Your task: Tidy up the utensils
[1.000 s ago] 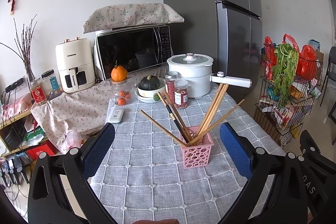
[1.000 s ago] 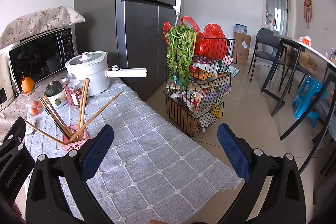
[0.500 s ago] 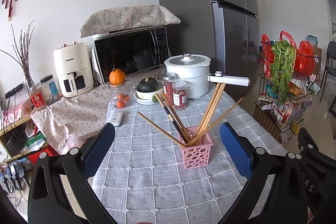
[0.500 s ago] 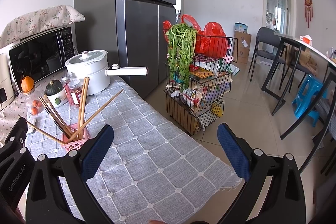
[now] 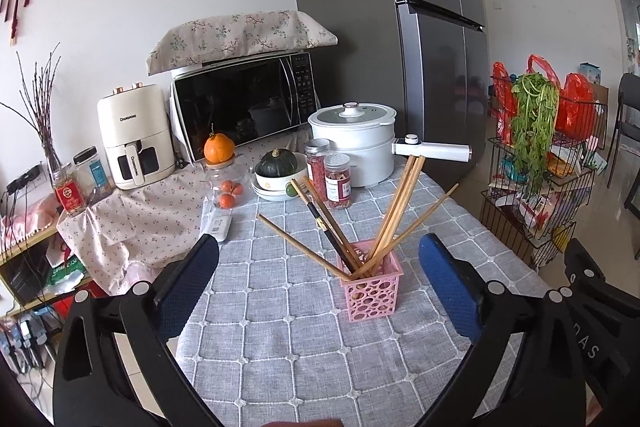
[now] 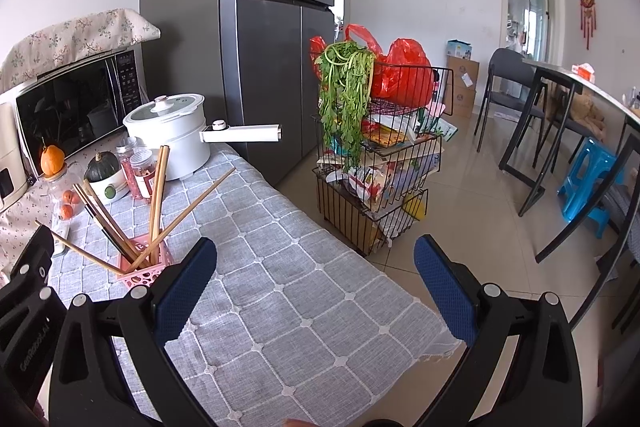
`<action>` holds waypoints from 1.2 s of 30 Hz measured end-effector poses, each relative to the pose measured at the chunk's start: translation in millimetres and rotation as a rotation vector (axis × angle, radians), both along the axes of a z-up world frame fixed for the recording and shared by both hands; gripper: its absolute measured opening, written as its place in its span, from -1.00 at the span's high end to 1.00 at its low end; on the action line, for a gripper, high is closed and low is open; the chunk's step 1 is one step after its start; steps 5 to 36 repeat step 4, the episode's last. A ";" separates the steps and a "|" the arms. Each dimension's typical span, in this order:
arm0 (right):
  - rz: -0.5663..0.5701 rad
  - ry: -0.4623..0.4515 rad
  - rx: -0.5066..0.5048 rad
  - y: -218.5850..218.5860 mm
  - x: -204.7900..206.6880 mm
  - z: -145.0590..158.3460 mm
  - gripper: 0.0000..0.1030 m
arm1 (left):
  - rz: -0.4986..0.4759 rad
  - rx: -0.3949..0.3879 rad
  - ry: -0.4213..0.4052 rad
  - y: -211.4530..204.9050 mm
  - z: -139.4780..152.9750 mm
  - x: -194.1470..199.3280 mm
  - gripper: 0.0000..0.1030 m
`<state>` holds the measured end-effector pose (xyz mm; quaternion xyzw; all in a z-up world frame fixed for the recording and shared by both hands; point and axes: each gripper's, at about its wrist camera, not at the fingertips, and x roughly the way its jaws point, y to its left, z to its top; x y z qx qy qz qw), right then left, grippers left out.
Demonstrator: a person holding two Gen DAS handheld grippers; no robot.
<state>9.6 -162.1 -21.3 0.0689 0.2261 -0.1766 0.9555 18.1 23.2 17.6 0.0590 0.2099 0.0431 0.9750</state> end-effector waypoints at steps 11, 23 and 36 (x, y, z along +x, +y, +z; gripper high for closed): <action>0.000 0.002 0.001 -0.7 0.9 0.5 -0.87 | 0.001 -0.003 0.005 0.3 -0.2 -0.1 -0.86; 0.000 0.002 0.001 -0.7 0.9 0.5 -0.87 | 0.001 -0.003 0.005 0.3 -0.2 -0.1 -0.86; 0.000 0.002 0.001 -0.7 0.9 0.5 -0.87 | 0.001 -0.003 0.005 0.3 -0.2 -0.1 -0.86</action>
